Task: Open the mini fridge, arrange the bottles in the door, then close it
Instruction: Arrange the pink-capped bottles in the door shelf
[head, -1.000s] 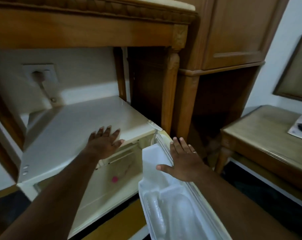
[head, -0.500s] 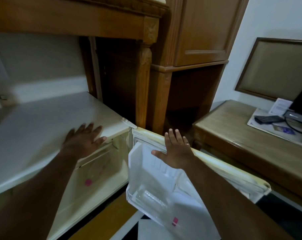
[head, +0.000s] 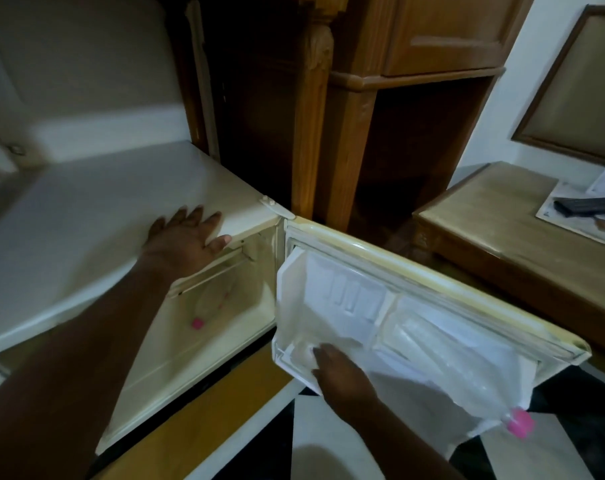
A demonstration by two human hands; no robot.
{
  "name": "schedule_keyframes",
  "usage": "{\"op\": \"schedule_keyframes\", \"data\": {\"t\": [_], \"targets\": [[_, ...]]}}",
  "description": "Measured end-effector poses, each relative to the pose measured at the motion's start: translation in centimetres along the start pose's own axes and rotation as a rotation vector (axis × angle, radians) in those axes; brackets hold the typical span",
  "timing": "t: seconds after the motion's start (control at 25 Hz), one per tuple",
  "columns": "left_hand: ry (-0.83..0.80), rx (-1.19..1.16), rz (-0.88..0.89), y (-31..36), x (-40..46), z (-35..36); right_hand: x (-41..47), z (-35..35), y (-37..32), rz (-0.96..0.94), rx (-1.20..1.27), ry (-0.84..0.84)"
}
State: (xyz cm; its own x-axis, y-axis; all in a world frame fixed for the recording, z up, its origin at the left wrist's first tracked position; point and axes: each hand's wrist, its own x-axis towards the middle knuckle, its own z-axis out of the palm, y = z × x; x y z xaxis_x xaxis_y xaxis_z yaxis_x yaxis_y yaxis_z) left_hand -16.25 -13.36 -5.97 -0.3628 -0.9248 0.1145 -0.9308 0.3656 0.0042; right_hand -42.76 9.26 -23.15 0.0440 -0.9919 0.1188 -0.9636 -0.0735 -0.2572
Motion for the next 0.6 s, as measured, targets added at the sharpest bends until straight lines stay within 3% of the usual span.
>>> {"op": "schedule_keyframes", "data": {"t": [0.12,0.2,0.28,0.36,0.44,0.6], "targets": [[0.005,0.004,0.013,-0.1,0.0,0.1,-0.7,1.9,4.4,0.496,0.133,-0.356],[0.008,0.008,0.025,-0.2,0.1,0.2,-0.6,2.8,6.3,0.663,0.218,-0.536],[0.019,0.016,0.031,-0.1,0.2,0.2,-0.5,3.1,7.3,0.761,0.333,-0.596],[0.019,0.018,0.034,-0.1,0.2,0.2,-0.3,3.2,7.7,0.913,0.557,-0.511],[0.021,0.022,0.035,-0.1,0.0,0.2,0.5,3.1,7.9,0.993,0.718,-0.285],[0.006,0.019,0.033,-0.2,0.0,0.2,1.8,3.2,5.1,0.957,0.859,0.216]]}}
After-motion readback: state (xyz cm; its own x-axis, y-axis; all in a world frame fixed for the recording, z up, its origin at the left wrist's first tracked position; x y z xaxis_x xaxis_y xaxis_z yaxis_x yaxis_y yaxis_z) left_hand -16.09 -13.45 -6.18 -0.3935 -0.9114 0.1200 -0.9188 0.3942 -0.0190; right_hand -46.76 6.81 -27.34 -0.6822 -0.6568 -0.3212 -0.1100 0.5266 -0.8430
